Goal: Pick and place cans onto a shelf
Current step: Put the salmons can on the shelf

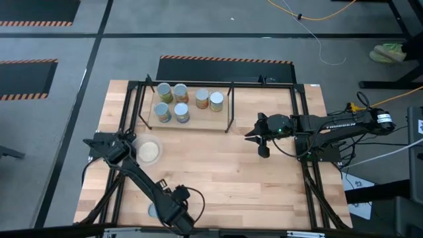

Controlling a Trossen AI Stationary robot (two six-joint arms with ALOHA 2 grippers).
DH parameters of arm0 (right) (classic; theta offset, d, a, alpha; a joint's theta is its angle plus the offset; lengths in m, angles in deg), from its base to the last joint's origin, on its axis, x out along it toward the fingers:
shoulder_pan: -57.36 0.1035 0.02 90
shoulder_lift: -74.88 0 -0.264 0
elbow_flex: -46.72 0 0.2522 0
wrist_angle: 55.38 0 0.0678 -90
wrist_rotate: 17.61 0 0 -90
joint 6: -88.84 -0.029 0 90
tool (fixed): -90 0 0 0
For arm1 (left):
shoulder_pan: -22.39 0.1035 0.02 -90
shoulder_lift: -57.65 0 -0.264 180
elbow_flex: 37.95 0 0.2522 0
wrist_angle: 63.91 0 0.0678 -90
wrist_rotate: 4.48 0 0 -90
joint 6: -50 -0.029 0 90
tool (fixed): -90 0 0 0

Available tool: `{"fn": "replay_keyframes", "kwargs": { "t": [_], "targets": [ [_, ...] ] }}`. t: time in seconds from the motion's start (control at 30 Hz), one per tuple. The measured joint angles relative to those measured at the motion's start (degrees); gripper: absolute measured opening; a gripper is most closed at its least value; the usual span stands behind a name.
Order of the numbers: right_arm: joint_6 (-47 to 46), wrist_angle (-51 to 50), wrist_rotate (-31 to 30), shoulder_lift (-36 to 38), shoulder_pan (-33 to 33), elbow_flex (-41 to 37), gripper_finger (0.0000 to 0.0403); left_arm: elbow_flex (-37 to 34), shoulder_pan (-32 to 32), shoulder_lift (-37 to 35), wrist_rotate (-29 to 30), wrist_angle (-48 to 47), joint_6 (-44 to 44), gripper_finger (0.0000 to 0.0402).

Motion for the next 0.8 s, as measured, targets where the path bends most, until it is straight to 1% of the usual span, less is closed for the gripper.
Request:
{"fn": "replay_keyframes", "kwargs": {
  "t": [0.1, 0.23, 0.4, 0.57, 0.67, 0.73, 0.8],
  "targets": [
    [0.11, 0.02, -0.01, 0.00, 0.01, 0.00, 0.0068, 0.00, 0.02, 0.06, 0.37, -1.69, 0.04, 0.0132],
    [0.23, 0.02, -0.01, 0.00, 0.00, 0.00, 0.0068, 0.00, 0.15, 0.06, 2.73, -2.51, -0.10, 0.0132],
    [0.82, 0.02, -0.01, 0.00, 0.02, 0.00, 0.0068, 0.00, 0.48, 0.06, 2.65, -2.85, -5.79, 0.0128],
    [1.67, 0.02, -0.01, 0.00, 0.01, 0.00, 0.0068, -0.02, 1.49, -0.22, -0.44, -8.90, -9.13, 0.0120],
    [1.67, 0.02, -0.01, 0.00, -0.01, 0.00, 0.0068, -0.64, 2.04, -0.57, -0.58, -8.61, -13.87, 0.0115],
    [1.67, 0.02, -0.02, 0.00, -0.01, 0.00, 0.0068, -2.47, 2.59, -2.09, -1.82, -8.56, -15.78, 0.0112],
    [1.67, 0.04, -0.01, 0.00, 0.01, 0.00, 0.0068, -5.88, 3.54, -4.35, -3.68, -8.80, -16.23, 0.0109]
  ]
}}
